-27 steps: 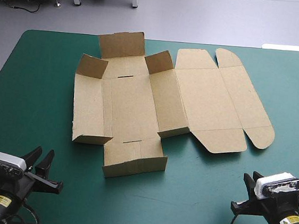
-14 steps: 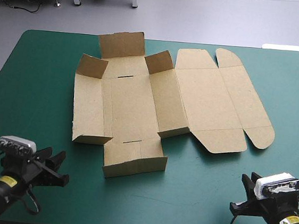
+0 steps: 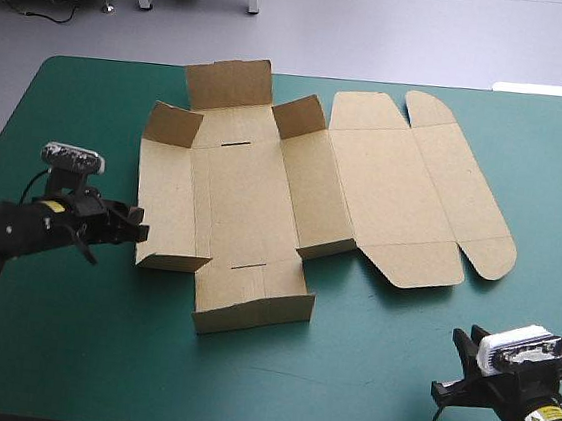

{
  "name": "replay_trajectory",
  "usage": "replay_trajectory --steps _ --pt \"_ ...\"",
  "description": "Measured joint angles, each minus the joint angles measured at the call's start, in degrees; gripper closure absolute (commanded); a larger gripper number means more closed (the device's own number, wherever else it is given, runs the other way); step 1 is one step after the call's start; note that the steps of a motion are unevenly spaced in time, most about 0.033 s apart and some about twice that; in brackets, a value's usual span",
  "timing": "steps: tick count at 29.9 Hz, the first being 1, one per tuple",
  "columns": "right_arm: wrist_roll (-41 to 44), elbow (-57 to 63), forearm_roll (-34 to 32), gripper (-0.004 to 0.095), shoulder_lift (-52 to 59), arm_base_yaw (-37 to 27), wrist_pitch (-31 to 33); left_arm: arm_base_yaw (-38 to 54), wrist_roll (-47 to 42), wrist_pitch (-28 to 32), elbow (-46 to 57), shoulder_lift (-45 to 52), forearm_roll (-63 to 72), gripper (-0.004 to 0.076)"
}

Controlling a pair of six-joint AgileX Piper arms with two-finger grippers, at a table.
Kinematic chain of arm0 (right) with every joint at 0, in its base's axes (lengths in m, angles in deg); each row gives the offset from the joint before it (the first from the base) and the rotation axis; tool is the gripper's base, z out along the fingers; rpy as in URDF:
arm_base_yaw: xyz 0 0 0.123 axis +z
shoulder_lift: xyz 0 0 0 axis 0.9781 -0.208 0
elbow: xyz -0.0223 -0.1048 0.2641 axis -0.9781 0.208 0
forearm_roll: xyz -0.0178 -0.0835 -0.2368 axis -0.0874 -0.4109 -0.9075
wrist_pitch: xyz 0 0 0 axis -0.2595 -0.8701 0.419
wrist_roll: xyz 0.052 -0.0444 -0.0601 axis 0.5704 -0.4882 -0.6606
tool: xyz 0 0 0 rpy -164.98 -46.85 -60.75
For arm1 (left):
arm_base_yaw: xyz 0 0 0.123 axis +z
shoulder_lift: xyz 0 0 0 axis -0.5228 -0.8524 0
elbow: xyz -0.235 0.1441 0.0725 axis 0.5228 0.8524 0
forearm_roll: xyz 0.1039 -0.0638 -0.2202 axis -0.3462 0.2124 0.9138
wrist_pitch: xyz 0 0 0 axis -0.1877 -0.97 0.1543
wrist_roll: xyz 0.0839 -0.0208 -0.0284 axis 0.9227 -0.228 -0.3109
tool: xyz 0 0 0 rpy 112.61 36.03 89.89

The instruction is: Fold the box

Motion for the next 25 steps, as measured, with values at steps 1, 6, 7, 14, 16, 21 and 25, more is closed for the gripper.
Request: replay_trajectory --steps 1,6,7,14,16,21,25 --pt "0.0 0.0 0.0 0.0675 0.0 0.0 0.1 0.3 0.3 -0.9 -1.8 -2.1 0.0 0.0361" --pt "0.0 0.0 0.1 0.0675 0.0 0.0 0.2 3.8 3.1 -6.3 -8.5 -13.0 1.8 0.0362" --pt "0.0 0.0 0.1 0.0675 0.0 0.0 0.1 4.4 3.7 -7.1 -9.2 -14.2 2.3 0.0361" --pt "-0.4 0.0 0.2 0.0675 0.0 0.0 0.2 9.0 5.8 -11.3 -13.1 -21.5 4.4 0.0361" --pt "-0.4 0.0 0.3 0.0675 0.0 0.0 0.2 10.2 7.1 -13.2 -14.4 -24.5 6.8 0.0361" --pt "-0.8 0.0 0.3 0.0675 0.0 0.0 0.3 11.9 10.2 -17.9 -17.5 -31.9 12.2 0.0361" --pt "-1.0 0.0 0.5 0.0675 0.0 0.2 0.3 12.0 10.6 -18.1 -19.6 -34.4 13.1 0.0362"
